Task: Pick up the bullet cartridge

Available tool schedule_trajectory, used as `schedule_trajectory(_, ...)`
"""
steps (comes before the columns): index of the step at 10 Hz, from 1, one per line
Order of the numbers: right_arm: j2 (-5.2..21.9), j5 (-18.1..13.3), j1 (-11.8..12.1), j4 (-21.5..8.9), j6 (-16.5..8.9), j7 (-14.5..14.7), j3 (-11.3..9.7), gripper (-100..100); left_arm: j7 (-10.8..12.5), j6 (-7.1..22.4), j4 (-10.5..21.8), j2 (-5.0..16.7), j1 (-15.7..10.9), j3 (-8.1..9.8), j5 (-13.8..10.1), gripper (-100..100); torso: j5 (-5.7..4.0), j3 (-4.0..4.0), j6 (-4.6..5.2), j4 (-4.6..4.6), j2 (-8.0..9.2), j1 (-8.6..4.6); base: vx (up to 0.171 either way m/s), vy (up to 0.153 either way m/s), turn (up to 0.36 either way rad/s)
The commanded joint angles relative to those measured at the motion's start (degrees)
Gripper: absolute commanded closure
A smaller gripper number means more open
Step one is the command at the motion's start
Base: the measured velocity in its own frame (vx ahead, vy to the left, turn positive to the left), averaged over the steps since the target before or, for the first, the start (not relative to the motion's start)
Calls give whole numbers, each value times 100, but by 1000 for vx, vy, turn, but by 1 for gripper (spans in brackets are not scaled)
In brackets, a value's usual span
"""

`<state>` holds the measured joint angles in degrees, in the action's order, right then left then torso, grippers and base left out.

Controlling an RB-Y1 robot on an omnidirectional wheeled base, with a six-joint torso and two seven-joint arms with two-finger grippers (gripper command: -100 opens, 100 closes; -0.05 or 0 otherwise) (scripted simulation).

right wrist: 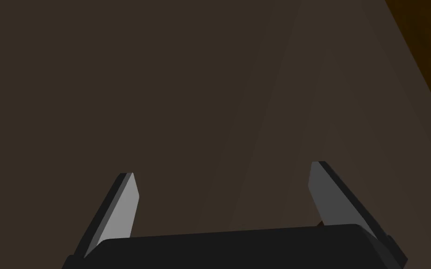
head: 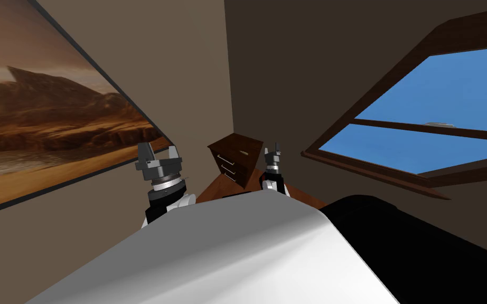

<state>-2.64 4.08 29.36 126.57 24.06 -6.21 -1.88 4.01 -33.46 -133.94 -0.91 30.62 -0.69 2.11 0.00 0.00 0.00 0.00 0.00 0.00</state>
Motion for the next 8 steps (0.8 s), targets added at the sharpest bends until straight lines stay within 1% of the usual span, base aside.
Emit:
schedule_trajectory(1,286,-1,17,0,-4,0,-11,-100,0,0,0,0,0,0,0,0,0,0,0,0,0,0,-5,-8,-53)
schedule_trajectory(2,448,-3,35,-8,-9,0,-23,-100,0,0,0,0,0,0,0,0,-1,1,1,0,2,-5,-10,-16,-74)
schedule_trajectory(3,500,-3,35,-8,-9,0,-23,-100,0,0,0,0,0,0,0,0,-2,2,1,1,4,-8,-9,-14,-23)
schedule_trajectory(4,726,-10,58,-28,-14,-2,-40,-100,0,0,0,0,0,0,0,0,-2,2,0,1,4,-7,-18,-15,-53)
schedule_trajectory(5,890,-22,88,-65,-20,-5,-63,-100,0,0,0,0,0,0,0,0,-2,4,1,1,7,-8,-34,-18,-84)
schedule_trajectory(6,964,-22,88,-65,-20,-5,-63,-100,0,0,0,0,0,0,0,0,-2,7,1,2,12,-10,-28,-10,-40)
schedule_trajectory(7,1188,-42,124,-126,-26,-12,-93,-100,0,0,0,0,0,0,0,0,-2,7,0,3,11,-6,-32,-7,-66)
schedule_trajectory(8,1349,-73,167,-210,-35,-23,-132,-100,0,0,0,0,0,0,0,0,-1,8,1,3,13,-5,-43,-8,-82)
